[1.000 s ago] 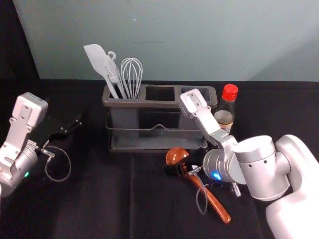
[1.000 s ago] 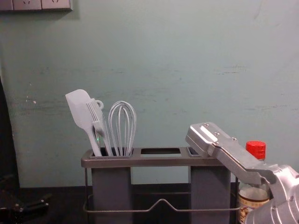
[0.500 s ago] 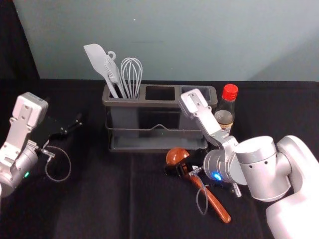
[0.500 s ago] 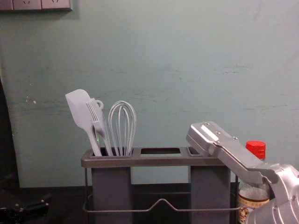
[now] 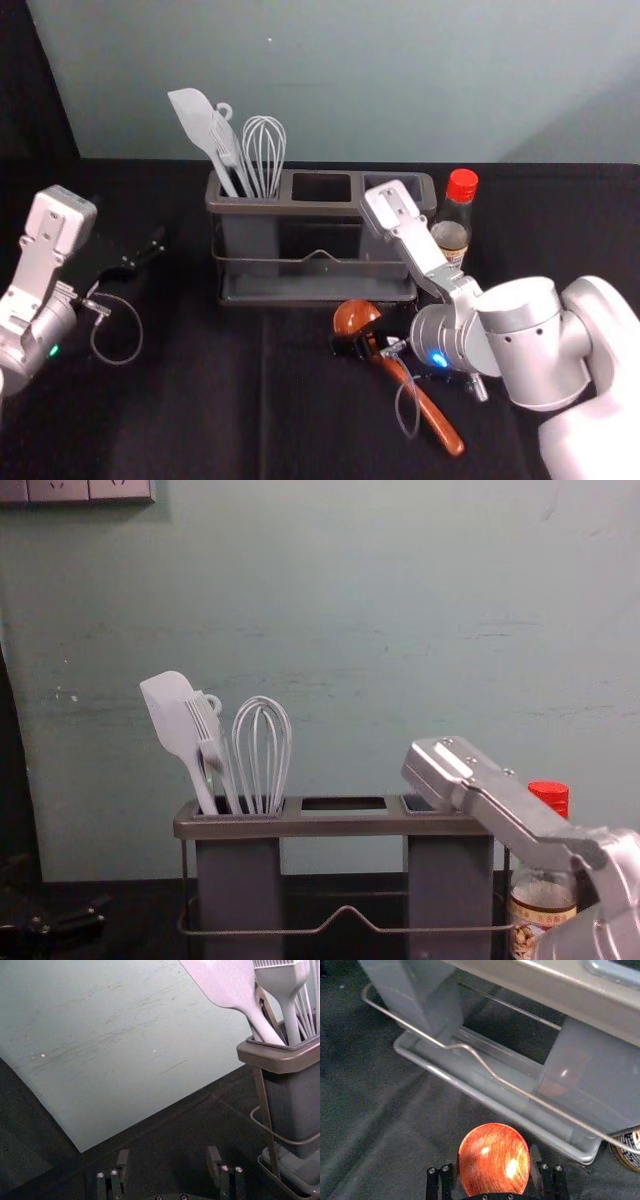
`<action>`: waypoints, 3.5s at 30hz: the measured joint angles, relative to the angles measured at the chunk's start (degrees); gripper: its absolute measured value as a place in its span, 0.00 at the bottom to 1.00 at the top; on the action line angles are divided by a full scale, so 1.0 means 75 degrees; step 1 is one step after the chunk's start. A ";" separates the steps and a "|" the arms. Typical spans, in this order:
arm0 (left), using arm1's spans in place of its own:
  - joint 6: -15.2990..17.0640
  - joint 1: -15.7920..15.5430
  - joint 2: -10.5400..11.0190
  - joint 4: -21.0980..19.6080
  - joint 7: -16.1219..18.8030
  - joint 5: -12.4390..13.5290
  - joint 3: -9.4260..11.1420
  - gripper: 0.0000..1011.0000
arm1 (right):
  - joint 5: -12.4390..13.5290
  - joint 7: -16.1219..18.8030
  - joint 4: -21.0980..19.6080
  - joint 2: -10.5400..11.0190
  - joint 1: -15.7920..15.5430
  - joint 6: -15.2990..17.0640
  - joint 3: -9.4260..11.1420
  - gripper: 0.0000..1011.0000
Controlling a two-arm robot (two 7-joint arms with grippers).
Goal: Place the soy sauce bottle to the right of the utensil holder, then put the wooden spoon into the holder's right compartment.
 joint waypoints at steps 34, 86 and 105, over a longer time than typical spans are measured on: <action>0.0000 0.0000 0.0000 0.0000 0.0000 0.0000 0.0000 0.99 | 0.0545 -0.0332 -0.4250 0.1007 -0.2950 -0.2724 0.1019 0.83; 0.0000 0.0000 0.0000 0.0000 0.0000 0.0000 0.0000 0.99 | 0.1738 -0.0641 -0.2881 0.1248 -0.2088 -0.7680 0.1322 0.83; 0.0000 0.0000 0.0000 0.0000 0.0000 0.0000 0.0000 0.99 | 0.3555 0.0871 0.0629 0.0826 0.1060 -0.9225 0.0715 0.83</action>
